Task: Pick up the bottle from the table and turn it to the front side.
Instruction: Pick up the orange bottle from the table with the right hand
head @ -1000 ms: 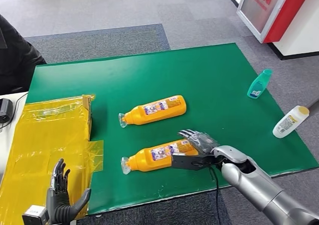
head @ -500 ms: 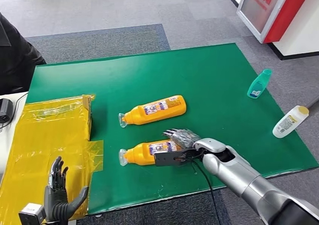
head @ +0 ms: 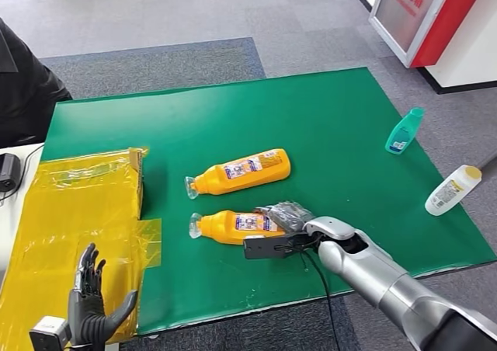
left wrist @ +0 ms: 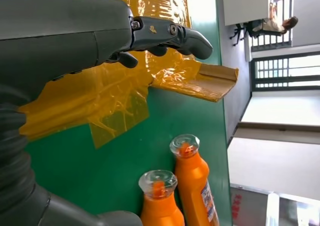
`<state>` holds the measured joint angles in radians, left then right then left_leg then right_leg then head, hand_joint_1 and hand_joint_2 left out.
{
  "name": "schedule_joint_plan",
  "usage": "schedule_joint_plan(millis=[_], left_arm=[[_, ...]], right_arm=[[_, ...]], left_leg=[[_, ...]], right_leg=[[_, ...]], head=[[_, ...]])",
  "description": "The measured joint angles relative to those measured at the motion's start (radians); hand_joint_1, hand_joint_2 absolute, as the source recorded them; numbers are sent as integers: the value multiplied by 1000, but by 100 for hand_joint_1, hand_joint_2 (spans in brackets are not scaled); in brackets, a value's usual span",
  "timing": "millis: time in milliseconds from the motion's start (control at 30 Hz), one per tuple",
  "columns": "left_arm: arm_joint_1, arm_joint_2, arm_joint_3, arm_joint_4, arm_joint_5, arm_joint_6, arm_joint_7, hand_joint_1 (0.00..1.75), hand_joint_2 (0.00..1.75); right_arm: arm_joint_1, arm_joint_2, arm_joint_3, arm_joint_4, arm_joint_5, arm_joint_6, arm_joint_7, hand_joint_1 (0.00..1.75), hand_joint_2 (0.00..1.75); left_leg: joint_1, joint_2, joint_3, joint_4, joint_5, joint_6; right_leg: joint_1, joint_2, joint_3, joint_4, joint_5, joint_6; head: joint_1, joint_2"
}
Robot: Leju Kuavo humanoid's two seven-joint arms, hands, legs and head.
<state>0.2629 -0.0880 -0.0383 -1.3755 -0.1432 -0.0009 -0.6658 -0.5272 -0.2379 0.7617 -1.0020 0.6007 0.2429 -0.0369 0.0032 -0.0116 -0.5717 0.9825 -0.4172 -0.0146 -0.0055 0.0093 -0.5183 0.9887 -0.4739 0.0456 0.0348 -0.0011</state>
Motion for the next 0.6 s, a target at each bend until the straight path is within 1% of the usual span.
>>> schedule_joint_plan(millis=[200,300,400,500,600], left_arm=[[1,-3,-4,0,0,11,0,0,175],[6,-2,0,0,13,15,0,0,175],[16,-2,20,-6,24,6,0,0,175],[25,-4,43,-20,27,-5,0,0,175],[32,-8,58,-33,28,-11,0,0,175]], right_arm=[[37,-40,-6,-56,-15,-26,1,175,175],[62,-47,-16,-94,-22,-53,4,175,175],[81,-36,-27,-125,-26,-95,0,175,175],[107,-14,-44,-170,-33,-152,-15,175,175],[128,6,-57,-208,-37,-178,-23,175,175]], left_leg=[[0,0,0,0,0,0],[0,0,0,0,0,0],[0,0,0,0,0,0],[0,0,-1,0,0,0],[0,0,-1,-1,0,0]], right_leg=[[0,0,0,0,0,0],[0,0,1,0,0,0],[1,0,0,0,0,0],[1,0,0,0,0,0],[1,0,0,0,-1,-1]], head=[[0,0],[0,0],[0,0],[0,0],[0,0]])
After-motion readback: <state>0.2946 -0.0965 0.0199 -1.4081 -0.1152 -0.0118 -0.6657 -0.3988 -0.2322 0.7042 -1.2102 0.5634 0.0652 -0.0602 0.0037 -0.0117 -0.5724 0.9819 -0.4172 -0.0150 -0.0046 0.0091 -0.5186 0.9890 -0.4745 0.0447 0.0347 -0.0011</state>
